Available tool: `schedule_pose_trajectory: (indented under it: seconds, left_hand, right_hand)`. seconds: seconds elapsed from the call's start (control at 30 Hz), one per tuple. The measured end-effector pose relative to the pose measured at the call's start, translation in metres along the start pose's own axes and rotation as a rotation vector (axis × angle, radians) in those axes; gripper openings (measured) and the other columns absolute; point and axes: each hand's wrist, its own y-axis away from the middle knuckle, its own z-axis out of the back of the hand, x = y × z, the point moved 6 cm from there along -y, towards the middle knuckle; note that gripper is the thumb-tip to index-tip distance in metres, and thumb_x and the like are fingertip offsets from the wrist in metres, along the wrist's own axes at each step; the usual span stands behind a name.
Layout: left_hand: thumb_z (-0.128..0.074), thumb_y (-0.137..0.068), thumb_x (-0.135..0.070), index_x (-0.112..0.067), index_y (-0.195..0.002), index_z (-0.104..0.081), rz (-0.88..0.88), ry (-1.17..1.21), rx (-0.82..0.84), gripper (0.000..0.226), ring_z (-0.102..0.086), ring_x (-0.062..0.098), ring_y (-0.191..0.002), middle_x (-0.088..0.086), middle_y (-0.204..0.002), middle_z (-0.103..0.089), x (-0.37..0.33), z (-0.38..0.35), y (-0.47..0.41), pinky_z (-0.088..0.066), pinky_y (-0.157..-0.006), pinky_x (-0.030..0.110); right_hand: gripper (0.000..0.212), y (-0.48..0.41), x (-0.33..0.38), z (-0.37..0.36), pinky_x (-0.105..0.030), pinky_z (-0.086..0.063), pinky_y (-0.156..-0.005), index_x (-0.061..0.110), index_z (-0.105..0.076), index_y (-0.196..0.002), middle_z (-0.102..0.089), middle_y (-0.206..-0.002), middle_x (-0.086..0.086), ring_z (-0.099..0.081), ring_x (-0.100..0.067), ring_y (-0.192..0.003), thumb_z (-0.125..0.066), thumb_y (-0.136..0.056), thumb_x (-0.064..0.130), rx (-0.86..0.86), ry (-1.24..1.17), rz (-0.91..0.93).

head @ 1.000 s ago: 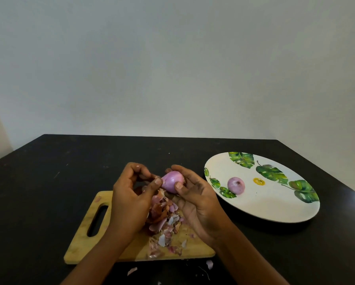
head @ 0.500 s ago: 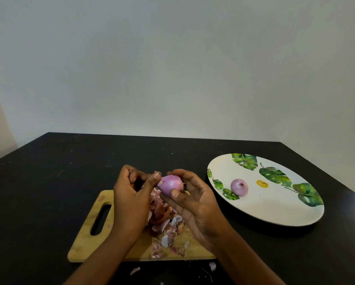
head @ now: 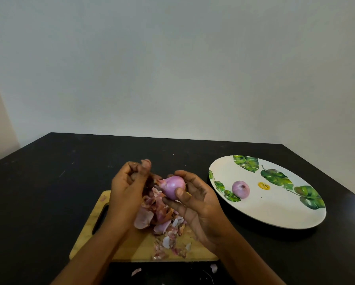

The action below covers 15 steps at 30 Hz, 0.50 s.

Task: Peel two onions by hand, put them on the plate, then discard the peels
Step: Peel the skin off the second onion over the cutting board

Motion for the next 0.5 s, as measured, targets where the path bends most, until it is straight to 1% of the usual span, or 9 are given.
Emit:
schedule_pose_trajectory:
  seconds: [0.03, 0.1, 0.17, 0.23, 0.3, 0.37, 0.43, 0.5]
  left_hand:
    - [-0.052, -0.077, -0.043, -0.005, -0.085, -0.058, 0.021, -0.012, 0.050, 0.039, -0.067, 0.015, -0.066, 0.010, -0.072, -0.069, -0.0016, -0.0003, -0.0021, -0.054, -0.058, 0.023]
    - [-0.058, -0.075, -0.035, -0.005, -0.086, -0.059, 0.025, -0.041, 0.147, 0.031, -0.068, 0.017, -0.070, 0.009, -0.074, -0.070, -0.0054, 0.0002, -0.0050, -0.054, -0.057, 0.021]
    - [-0.068, -0.063, -0.026, -0.005, -0.086, -0.060, -0.003, -0.101, 0.249, 0.032, -0.069, 0.018, -0.072, 0.010, -0.075, -0.070, -0.0088, -0.0008, -0.0058, -0.055, -0.059, 0.020]
    - [-0.074, -0.058, -0.019, -0.005, -0.086, -0.060, -0.019, -0.175, 0.317, 0.034, -0.069, 0.017, -0.071, 0.010, -0.075, -0.071, -0.0096, -0.0017, -0.0046, -0.054, -0.060, 0.018]
    - [-0.076, -0.063, -0.010, -0.005, -0.084, -0.061, -0.055, -0.259, 0.326, 0.026, -0.069, 0.017, -0.070, 0.008, -0.074, -0.070, -0.0098, -0.0007, -0.0051, -0.054, -0.060, 0.018]
    - [-0.073, -0.071, -0.002, -0.006, -0.079, -0.058, -0.115, -0.337, 0.299, 0.018, -0.066, 0.020, -0.070, 0.010, -0.072, -0.067, -0.0103, 0.0004, -0.0064, -0.055, -0.062, 0.023]
    - [-0.068, -0.078, -0.001, -0.007, -0.077, -0.050, -0.156, -0.384, 0.261, 0.019, -0.062, 0.020, -0.069, 0.013, -0.071, -0.061, -0.0091, -0.0002, -0.0059, -0.054, -0.062, 0.026]
    - [-0.063, -0.083, -0.003, -0.009, -0.077, -0.043, -0.193, -0.424, 0.217, 0.021, -0.057, 0.017, -0.068, 0.011, -0.073, -0.057, -0.0089, -0.0016, -0.0047, -0.052, -0.061, 0.025]
  right_hand:
    - [0.035, -0.0008, 0.0004, 0.0020, -0.036, -0.058, -0.080, 0.006, -0.064, -0.110, -0.068, -0.112, -0.018, -0.068, -0.035, -0.102, -0.069, -0.075, 0.005, -0.012, 0.009, -0.004]
    - [0.036, -0.0024, 0.0018, 0.0039, -0.034, -0.058, -0.078, 0.008, -0.066, -0.108, -0.069, -0.110, -0.019, -0.069, -0.032, -0.099, -0.072, -0.072, 0.013, -0.026, 0.029, -0.009]
    - [0.033, -0.0030, 0.0033, 0.0056, -0.032, -0.058, -0.076, 0.009, -0.068, -0.106, -0.071, -0.104, -0.018, -0.070, -0.029, -0.095, -0.074, -0.075, 0.018, -0.035, 0.045, -0.015]
    - [0.029, -0.0034, 0.0032, 0.0063, -0.032, -0.058, -0.074, 0.008, -0.068, -0.106, -0.071, -0.101, -0.018, -0.070, -0.027, -0.092, -0.065, -0.078, 0.017, -0.037, 0.065, -0.016]
    - [0.028, -0.0039, 0.0013, 0.0077, -0.032, -0.058, -0.075, 0.008, -0.069, -0.104, -0.070, -0.103, -0.019, -0.070, -0.027, -0.093, -0.062, -0.078, 0.016, -0.045, 0.108, -0.011]
    - [0.026, -0.0042, -0.0002, 0.0079, -0.033, -0.057, -0.078, 0.010, -0.071, -0.103, -0.068, -0.109, -0.020, -0.069, -0.029, -0.097, -0.062, -0.079, 0.016, -0.053, 0.166, -0.002]
    - [0.025, -0.0049, -0.0013, 0.0082, -0.037, -0.056, -0.084, 0.013, -0.072, -0.103, -0.066, -0.114, -0.020, -0.067, -0.031, -0.103, -0.063, -0.079, 0.017, -0.057, 0.199, 0.004]
    - [0.026, -0.0056, -0.0032, 0.0088, -0.040, -0.055, -0.088, 0.014, -0.072, -0.103, -0.066, -0.115, -0.018, -0.066, -0.032, -0.106, -0.064, -0.078, 0.017, -0.054, 0.198, 0.001]
